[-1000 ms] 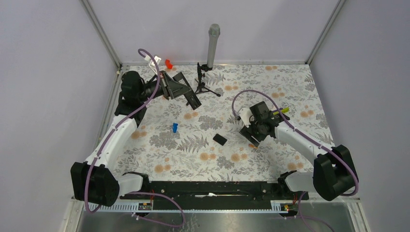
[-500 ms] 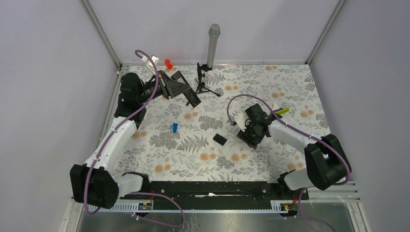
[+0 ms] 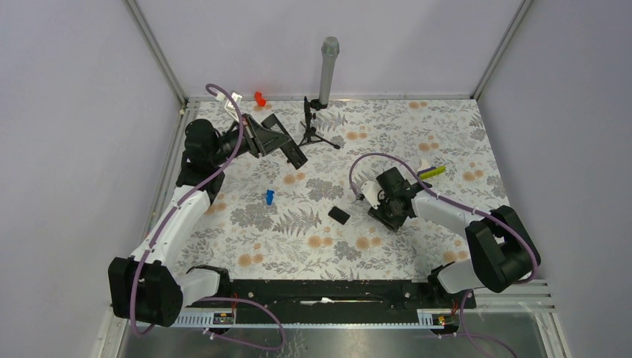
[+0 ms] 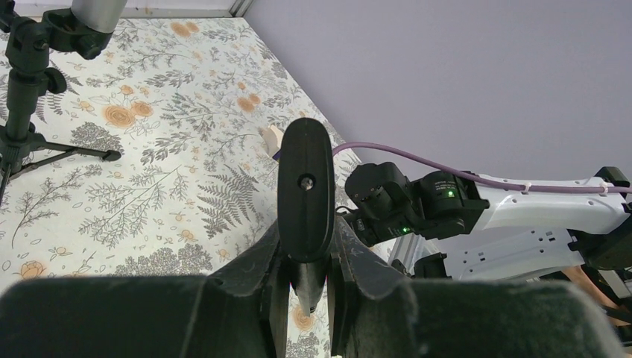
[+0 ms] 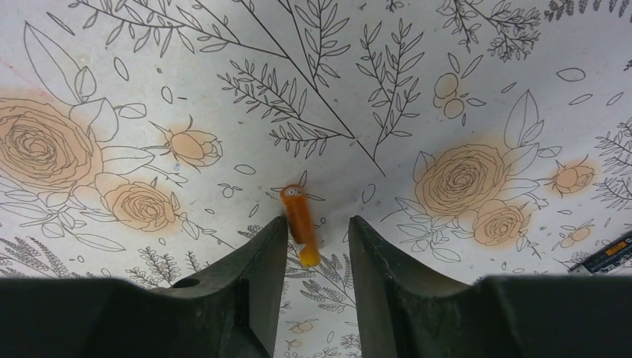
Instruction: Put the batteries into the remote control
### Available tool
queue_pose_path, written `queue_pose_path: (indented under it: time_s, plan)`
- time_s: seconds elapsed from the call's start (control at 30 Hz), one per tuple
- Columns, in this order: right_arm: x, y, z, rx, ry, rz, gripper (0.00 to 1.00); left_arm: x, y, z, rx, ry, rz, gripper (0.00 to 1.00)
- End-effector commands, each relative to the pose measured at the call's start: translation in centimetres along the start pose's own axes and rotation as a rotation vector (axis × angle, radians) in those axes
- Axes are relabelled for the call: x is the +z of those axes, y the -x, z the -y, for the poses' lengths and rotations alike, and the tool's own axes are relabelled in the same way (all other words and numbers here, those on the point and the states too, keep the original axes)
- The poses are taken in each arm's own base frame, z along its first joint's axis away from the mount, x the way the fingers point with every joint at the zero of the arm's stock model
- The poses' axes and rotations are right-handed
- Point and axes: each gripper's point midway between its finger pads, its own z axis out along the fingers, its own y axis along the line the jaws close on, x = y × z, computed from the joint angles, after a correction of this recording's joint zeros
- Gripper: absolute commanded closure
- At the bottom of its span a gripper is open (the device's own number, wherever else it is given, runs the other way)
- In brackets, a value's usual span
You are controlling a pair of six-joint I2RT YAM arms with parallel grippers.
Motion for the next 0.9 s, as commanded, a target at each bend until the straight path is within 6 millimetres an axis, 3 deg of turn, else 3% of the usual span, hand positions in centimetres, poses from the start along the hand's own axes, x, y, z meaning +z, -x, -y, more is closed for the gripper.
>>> queue_pose_path:
  time_s: [0.0,0.2,0.3,0.4,0.53,0.7,0.87]
  plan:
    - [0.8,-0.4,-0.6,0.011,0.017,-0.012,0.59,-0.3,1.6,1.4,0.073,-0.042,0.064,1.0]
    - [1.2,-0.5,-1.7,0.028,0.073,-0.014,0.7,-0.7,1.9,1.5,0.08,-0.027,0.08,1.0]
    - [1.1,0.0,-1.7,0.034,0.078,0.007,0.82,-0.8,1.8,1.5,0.083,-0.02,0.078,1.0]
    - [0.4,2.6,0.0,0.082,0.003,0.097,1.0,-0.9,1.8,1.2,0.077,-0.003,0.077,1.0]
    - [-1.7,7.1,2.2,0.198,-0.066,0.218,1.0,-0.7,1.8,1.0,0.052,0.012,0.07,1.0]
    - [-6.6,13.7,4.8,0.435,-0.103,0.385,1.0,0.2,1.9,1.3,-0.021,-0.02,0.059,1.0]
    - [-14.7,19.8,5.1,0.552,-0.03,0.659,1.0,1.8,1.9,2.8,-0.131,-0.112,0.026,1.0]
